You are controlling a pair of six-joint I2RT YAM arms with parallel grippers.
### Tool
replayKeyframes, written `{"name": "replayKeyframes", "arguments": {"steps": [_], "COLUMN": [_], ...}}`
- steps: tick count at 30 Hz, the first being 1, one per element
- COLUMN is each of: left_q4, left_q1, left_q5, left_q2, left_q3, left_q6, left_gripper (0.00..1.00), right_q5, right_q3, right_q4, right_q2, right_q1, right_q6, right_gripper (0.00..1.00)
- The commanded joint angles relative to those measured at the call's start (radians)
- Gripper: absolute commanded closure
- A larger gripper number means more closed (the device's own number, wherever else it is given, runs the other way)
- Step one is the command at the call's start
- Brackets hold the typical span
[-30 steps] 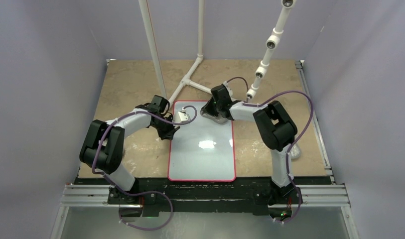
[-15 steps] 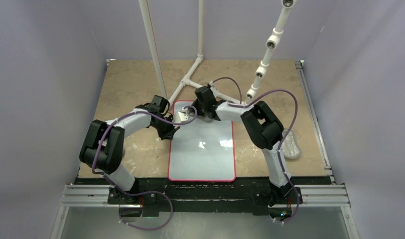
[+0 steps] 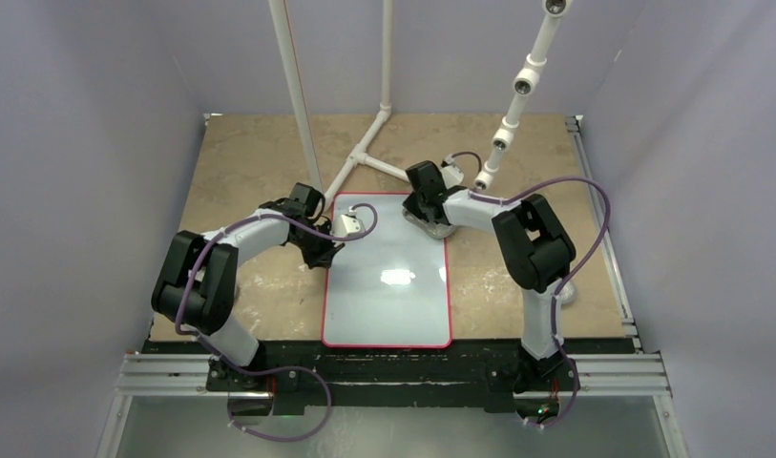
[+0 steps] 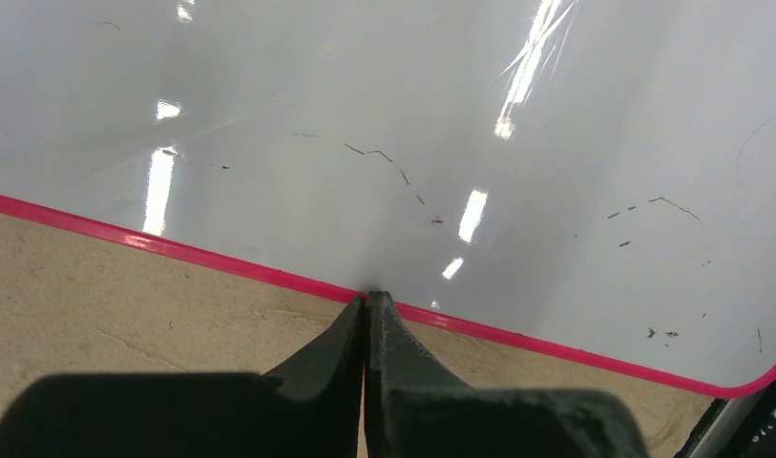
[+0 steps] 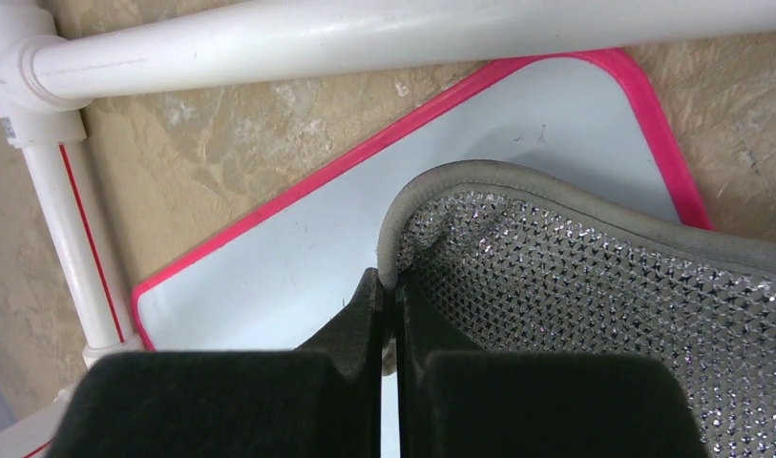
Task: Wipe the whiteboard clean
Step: Hold the whiteboard at the center of the board.
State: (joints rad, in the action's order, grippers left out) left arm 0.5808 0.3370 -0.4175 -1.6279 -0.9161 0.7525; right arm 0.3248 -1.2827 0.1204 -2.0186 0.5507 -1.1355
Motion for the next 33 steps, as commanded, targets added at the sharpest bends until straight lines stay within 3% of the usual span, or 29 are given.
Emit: {"name": "replayKeyframes", "arguments": {"steps": [1,3,7,12,21,28,33], "left_q4": [0.061,0.06,0.062,0.064,0.065,0.067,0.061], "left_q1": [-0.001,-0.001,-0.001,-0.001,-0.001,0.0,0.0], "left_q5": [0.137,0.136,0.134,0.135,0.131,0.13,0.128], "left_q2": [-0.053,-0.058,-0.067,-0.064,-0.059,-0.064,-0.072], "left_q3": [0.07,0.068,0.061,0.063,0.066,0.059,0.057], "left_q6": [0.05,0.049,0.043,0.046,0.047,0.044,0.044], "left_gripper": [1.0,1.0,1.0,1.0,1.0,1.0,1.0], "right_q5": [0.189,0.185,0.149,0.073,0.046,-0.049,-0.155], "right_q3": [0.032,0.022,-0.064,0.107,0.493,0.564,0.61], "right_q4": [0.187,0.115,0.188,0.118,0.069,0.137,0.076], "right_q2": [-0.059,-0.031,-0.083,-0.056,0.244,0.547,0.572], "right_q1": [-0.021,0.04,0.126,0.191,0.194,0.168,0.022], "right_q6": [0.035,0.082,0.094,0.028,-0.076,-0.019,0.086], "right_gripper": [1.0,1.0,1.0,1.0,1.0,1.0,1.0]}}
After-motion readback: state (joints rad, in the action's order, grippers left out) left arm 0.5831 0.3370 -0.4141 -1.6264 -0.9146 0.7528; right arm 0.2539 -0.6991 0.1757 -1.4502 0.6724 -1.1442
